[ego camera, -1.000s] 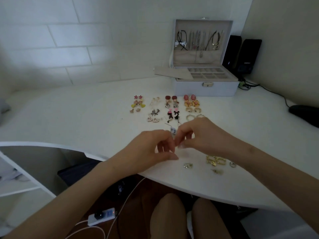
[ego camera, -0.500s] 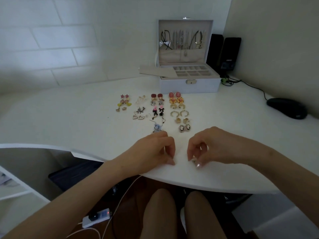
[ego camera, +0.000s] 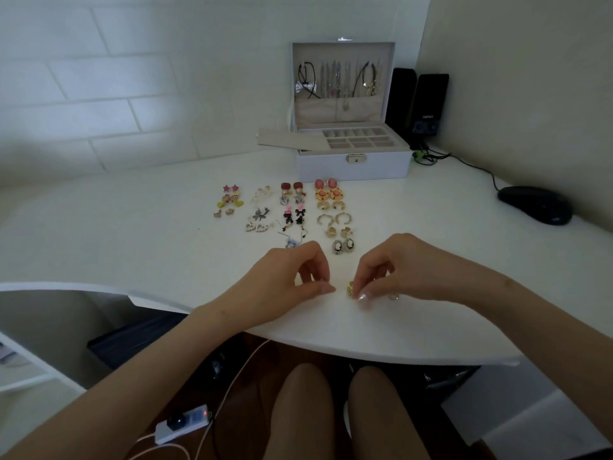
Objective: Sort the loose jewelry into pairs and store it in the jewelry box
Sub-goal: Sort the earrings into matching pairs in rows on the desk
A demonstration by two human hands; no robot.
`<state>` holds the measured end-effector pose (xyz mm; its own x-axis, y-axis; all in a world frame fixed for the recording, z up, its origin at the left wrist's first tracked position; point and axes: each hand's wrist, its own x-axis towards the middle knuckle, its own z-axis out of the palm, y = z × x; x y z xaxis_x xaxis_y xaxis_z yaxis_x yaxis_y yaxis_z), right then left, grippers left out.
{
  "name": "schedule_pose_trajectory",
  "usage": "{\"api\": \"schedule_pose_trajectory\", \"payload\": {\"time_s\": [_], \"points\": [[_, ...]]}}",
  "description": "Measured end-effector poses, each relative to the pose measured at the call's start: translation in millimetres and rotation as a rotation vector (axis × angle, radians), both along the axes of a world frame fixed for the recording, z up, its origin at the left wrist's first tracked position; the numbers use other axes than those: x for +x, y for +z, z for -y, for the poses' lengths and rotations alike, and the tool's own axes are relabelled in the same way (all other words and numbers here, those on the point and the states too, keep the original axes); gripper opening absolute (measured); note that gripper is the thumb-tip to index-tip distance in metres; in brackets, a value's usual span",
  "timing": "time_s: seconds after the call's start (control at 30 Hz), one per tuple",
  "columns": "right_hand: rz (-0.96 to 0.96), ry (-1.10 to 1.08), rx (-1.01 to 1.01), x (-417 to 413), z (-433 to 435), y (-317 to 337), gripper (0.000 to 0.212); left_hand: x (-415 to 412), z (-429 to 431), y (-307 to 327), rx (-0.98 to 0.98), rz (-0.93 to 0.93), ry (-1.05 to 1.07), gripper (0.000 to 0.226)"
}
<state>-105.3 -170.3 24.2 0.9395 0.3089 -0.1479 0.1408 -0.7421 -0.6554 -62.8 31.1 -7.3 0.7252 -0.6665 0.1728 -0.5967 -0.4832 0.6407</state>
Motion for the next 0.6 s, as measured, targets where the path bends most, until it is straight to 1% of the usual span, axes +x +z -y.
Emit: {"api": "schedule_pose_trajectory", "payload": {"time_s": [0.1,0.17,0.23,0.3,0.47,0.6], "points": [[0.075,-0.049,-0.002,2,9,-1,0.012,0,5,-1,-0.012,0.008,-0.024,0.01],[0.119,-0.087,-0.063,3,22,3,0.016,0,8,-1,-0.012,0.02,-0.042,0.007],[0.086,-0.075,-0.151,3,35,6,0.02,-1,11,0,-0.015,0.025,-0.064,0.003],[0.03,-0.047,-0.195,0,43,4,0.02,-1,14,0,-0.022,0.015,-0.072,0.003],[0.037,-0.057,-0.141,-3,41,-10,0.017,-2,21,0,-0.026,-0.017,-0.046,0.006],[0.059,-0.065,-0.143,-1,39,-13,0.014,-2,22,3,-0.038,-0.008,-0.06,0.005]]}}
